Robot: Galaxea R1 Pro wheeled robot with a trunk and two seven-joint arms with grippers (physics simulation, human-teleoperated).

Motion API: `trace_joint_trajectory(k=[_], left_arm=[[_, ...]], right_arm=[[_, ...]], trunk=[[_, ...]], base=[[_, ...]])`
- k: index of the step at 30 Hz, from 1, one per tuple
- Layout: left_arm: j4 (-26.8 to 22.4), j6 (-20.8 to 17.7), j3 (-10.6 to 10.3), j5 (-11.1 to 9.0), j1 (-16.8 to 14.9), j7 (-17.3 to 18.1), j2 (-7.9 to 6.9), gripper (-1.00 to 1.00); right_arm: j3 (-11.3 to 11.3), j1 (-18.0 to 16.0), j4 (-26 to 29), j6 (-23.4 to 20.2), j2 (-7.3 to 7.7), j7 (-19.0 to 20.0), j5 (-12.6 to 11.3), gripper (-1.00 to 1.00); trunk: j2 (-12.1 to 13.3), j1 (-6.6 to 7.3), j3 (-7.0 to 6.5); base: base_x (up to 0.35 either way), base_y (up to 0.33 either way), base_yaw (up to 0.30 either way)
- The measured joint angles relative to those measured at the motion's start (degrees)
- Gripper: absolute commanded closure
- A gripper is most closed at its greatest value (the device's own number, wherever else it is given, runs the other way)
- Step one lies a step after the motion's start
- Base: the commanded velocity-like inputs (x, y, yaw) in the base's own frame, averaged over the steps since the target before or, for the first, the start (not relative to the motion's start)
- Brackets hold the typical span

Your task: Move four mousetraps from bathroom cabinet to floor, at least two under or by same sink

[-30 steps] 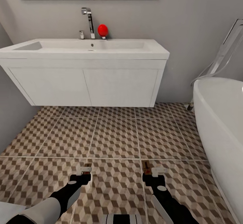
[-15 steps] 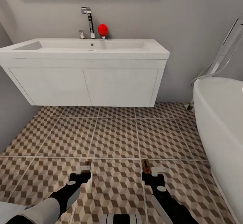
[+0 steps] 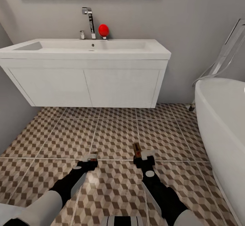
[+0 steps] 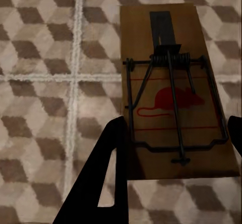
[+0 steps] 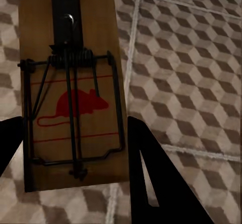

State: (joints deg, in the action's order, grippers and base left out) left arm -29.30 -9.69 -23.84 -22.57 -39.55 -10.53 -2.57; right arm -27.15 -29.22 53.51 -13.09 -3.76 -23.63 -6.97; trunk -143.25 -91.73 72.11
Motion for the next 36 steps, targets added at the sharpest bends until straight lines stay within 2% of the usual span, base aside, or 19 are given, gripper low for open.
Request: trace_joint_trajectory(k=[1,3,6,7,10,13,16,19,22,24,27,32,36], left_arm=[[-2.94,-3.92,0.02,0.08,-0.09,-0.03,-0.18,1.0],[-6.98,-8.11,0.05,0.13,-0.22,-0.08,-0.38,1.0],[-11.0,-11.34,0.5,0.18,-0.68,-0.22,-0.53,1.0],[-11.41,-11.68,0.86,0.18,-0.88,-0.24,-0.54,1.0],[-11.69,-12.55,3.85,0.2,-1.88,-0.27,-0.75,1.0],[-9.62,-12.77,5.97,0.2,-2.24,-0.29,-1.23,1.0],[-6.86,-12.55,6.73,0.2,-2.37,-0.28,-1.91,1.0],[-5.37,-12.11,6.93,0.18,-2.4,-0.24,-2.33,1.0],[-2.6,-8.51,6.98,0.21,-2.42,-0.14,-2.42,1.0],[0.35,-3.14,6.9,0.14,-2.43,-0.01,-1.88,1.0],[3.43,2.3,6.71,0.09,-2.44,0.12,-1.05,1.0],[4.98,5.4,5.83,0.14,-2.47,0.27,-0.79,1.0],[5.24,9.19,3.16,0.14,-2.45,0.31,-0.81,1.0]], right_arm=[[0.01,-0.99,0.05,-1.62,-0.24,0.04,0.27,1.0],[0.02,-2.61,0.09,-3.39,-0.49,0.08,0.5,1.0],[0.02,-5.55,0.03,-4.92,-0.67,0.12,0.55,1.0],[0.04,-6.22,-0.06,-5.16,-0.69,0.14,0.49,1.0],[0.13,-9.24,-0.76,-7.13,-0.73,0.53,0.32,1.0],[0.23,-11.34,-3.29,-8.99,-0.72,4.08,0.21,1.0],[0.37,-12.55,-7.92,-9.36,-0.62,9.41,0.17,1.0],[0.47,-12.98,-11.03,-8.2,-0.48,11.85,0.2,1.0],[0.56,-13.2,-14.16,-4.16,-0.38,13.1,0.03,1.0],[0.61,-13.29,-16.63,-1.34,-0.4,13.47,-0.46,1.0],[0.6,-13.34,-18.39,0.23,-0.37,13.68,-1.47,1.0],[0.46,-13.34,-19.17,0.99,-0.25,13.8,-4.52,1.0],[0.42,-13.35,-20.49,3.25,-0.19,13.81,-6.86,1.0]], trunk=[[0.0,0.0,0.0],[0.0,0.0,-0.01],[0.0,0.0,0.0],[0.0,0.0,0.0],[0.0,0.0,0.0],[0.0,0.0,0.0],[0.0,-0.01,0.01],[0.0,0.0,0.0],[0.0,0.0,0.0],[0.0,-0.01,0.01],[0.0,0.0,0.01],[0.0,0.0,0.01],[0.0,0.0,0.01]], base=[[0.0,0.0,0.0],[0.0,0.0,0.0],[0.0,0.0,0.0],[0.0,0.0,0.0],[0.0,0.0,0.0],[0.0,0.0,0.0],[0.0,0.0,0.0],[0.0,0.0,0.0],[0.0,0.0,0.0],[0.0,0.0,0.0],[0.0,0.0,0.0],[0.0,0.0,0.0],[0.0,0.0,0.0]])
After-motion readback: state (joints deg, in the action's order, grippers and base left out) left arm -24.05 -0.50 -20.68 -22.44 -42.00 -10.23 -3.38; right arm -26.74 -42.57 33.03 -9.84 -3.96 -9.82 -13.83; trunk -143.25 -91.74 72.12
